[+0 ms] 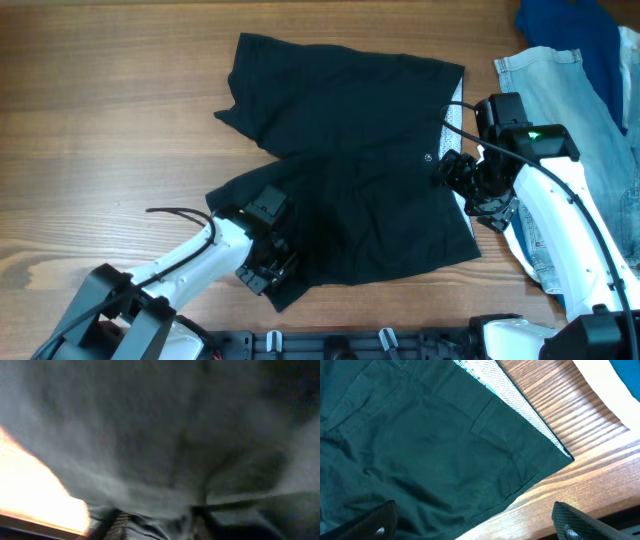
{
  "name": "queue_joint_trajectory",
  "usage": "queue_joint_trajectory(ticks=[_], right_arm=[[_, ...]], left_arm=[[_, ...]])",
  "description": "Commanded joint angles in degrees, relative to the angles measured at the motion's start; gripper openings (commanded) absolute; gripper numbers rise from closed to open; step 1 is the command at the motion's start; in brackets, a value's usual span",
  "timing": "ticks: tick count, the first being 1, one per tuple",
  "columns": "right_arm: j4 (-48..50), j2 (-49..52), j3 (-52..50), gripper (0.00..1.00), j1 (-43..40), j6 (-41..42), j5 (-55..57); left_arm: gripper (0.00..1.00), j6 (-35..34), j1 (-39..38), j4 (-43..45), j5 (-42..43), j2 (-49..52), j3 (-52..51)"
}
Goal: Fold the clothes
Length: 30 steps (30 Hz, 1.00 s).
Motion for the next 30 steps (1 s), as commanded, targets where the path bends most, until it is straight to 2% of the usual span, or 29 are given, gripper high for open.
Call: queue_joint_trajectory(ticks=[1,7,13,18,22,26,30], right_arm=[[0.28,-0.57,-0.37,1.00,-0.02,-0.59,-0.85],[0.83,-0.57,-0.37,1.00,-0.02,-1.25,-0.90],[1.79,-0.57,-0.37,1.00,-0.02,-2.05,-2.82],[0.31,-0.57,-0.37,1.00,-0.02,-1.49,-4.81],[-2.56,-0.57,-0.81,0.99,0.28,0.02,-4.81],[-2.91,-0.57,-3.56,0.98,2.71,3.56,-5.07],[-1.53,-0.57,-10.08,0.93,9.27,10.05,-6.27]], left_arm=[[0.04,-0.44,-0.17,2.27,-8.87,5.68,-7.52],[0.04,1.22,9.75,2.19,-9.49,5.68,-7.48],[0.04,14.40,26.64,-0.09,-9.25,5.68,-2.95],[0.04,22.32,35.60,-4.92,-9.49,5.68,4.76],[0.04,26.86,38.03,-7.48,-11.37,5.68,9.01],[0.04,26.82,38.01,-8.15,-12.87,5.68,9.66],[0.04,26.84,37.94,-9.53,-12.90,5.68,9.66]])
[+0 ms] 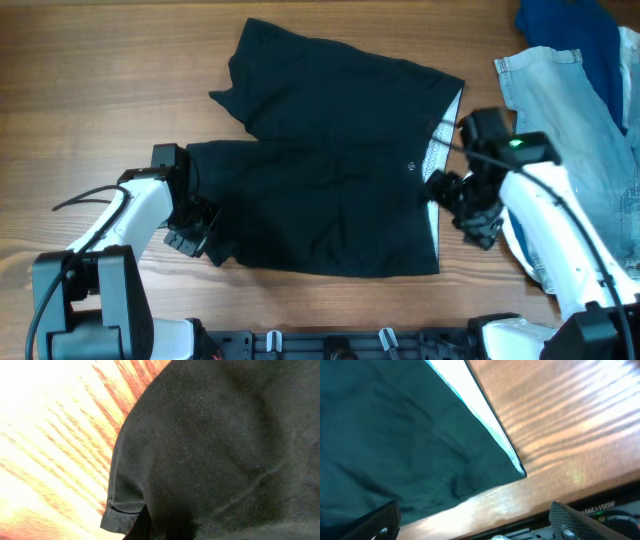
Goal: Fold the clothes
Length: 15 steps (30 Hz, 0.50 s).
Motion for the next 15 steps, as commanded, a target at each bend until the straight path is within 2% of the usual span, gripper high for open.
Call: queue_joint_trajectory(ticks=[1,3,5,6,15], right_arm=[[1.25,-0.57,-5.68,0.90,5.64,7.15,-2.60],[1.84,-0.57,-7.87,0.83,8.09,9.94,-2.75],[2.64,-0.57,-9.84,0.67,10.99,12.46,-2.75],[2.97,-0.57,-10.19,0.62,11.65,12.72,-2.71],[12.55,-0.52,-18.38,0.62,15.19,17.14,-1.95]], left_arm=[[0.04,1.73,0.20,-1.14,-3.32,0.63,0.55],[0.04,1.73,0.20,-1.29,-3.32,0.63,0.55],[0.04,1.73,0.20,-1.36,-3.28,0.63,0.55],[0.04,1.73,0.20,-1.38,-3.26,0.63,0.55],[0.04,1.70,0.20,-1.75,-3.06,0.63,0.55]])
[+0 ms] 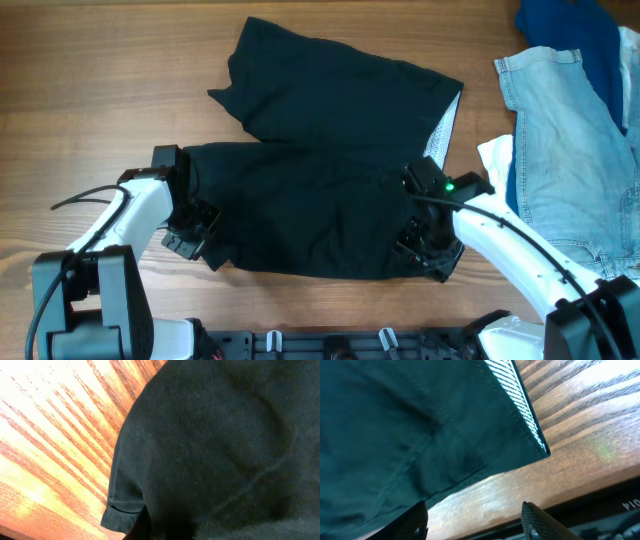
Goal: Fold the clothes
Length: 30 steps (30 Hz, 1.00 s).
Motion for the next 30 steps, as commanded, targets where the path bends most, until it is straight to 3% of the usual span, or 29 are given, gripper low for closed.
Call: queue_joint_trajectory(ticks=[1,5,11,19,24,25,27,30], right_arm=[[1.75,-0.39,-4.26,0.63,0.33,4.92,0.92],[3.37,-0.39,-7.15,0.66,0.33,9.35,3.82],[9.94,-0.37,-8.00,0.77,0.33,9.09,4.90],[11.65,0.42,-8.11,0.75,0.33,7.96,7.78],[12.74,3.63,-9.57,0.59,0.33,7.85,7.04],[13.00,4.35,-9.94,0.49,0.33,7.82,6.54],[13.09,5.44,-10.19,0.04,0.33,7.80,5.97],[13.05,5.16,-10.01,0.04,0.33,7.34,4.90]], left_arm=[[0.04,0.72,0.20,-0.26,-1.77,0.63,0.52],[0.04,0.72,0.20,-0.26,-1.79,0.63,0.52],[0.04,0.74,0.20,-0.24,-1.79,0.63,0.52],[0.04,0.74,0.20,-0.26,-1.81,0.63,0.50],[0.04,0.74,0.20,-0.24,-1.84,0.63,0.50],[0.04,0.74,0.20,-0.22,-1.84,0.63,0.50],[0.04,0.74,0.22,-0.24,-1.90,0.63,0.52],[0.04,2.34,0.22,-0.31,-2.32,0.42,0.87]])
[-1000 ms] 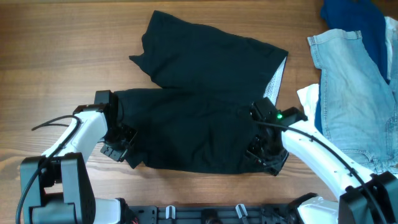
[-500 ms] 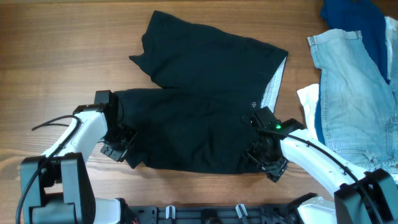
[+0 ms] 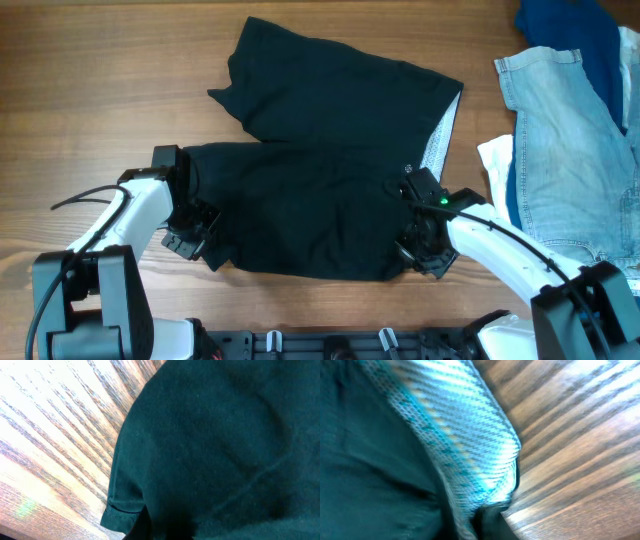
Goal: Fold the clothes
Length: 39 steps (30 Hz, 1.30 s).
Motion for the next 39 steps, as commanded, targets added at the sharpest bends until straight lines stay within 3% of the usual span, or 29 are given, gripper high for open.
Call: queue_joint_trajectory(ticks=[1,9,18,23,30,39], right_arm=[[-1.07,2.25,-2.60,0.04,0.28,-1.09,1.25],[-10.75,-5.51,7.43,0.04,-1.31,-7.39,3.04],[-30.58,-15.50,29.07,0.04,-8.35,-16.92,7.39],[-39.82,-17.86,39.80,0.04,-9.38,-17.97,7.58],[-40.52,-17.84,41.03,0.04,-9.40,-17.64,10.14],[-38.77,-12.90,39.23,0.04,-11.13,-15.80,12.46]], left_arm=[[0.04,2.78,0.22,-0.72,-2.99,0.04,1.42],[0.04,2.89,0.22,-11.06,-9.46,-10.82,11.47],[0.04,3.54,0.22,-16.65,-13.62,-28.15,20.04],[0.04,3.61,0.22,-19.39,-16.35,-34.84,24.33],[0.04,4.83,0.20,-13.81,-16.39,-34.45,28.98],[0.04,5.05,-4.44,0.76,-13.81,-21.53,28.98]])
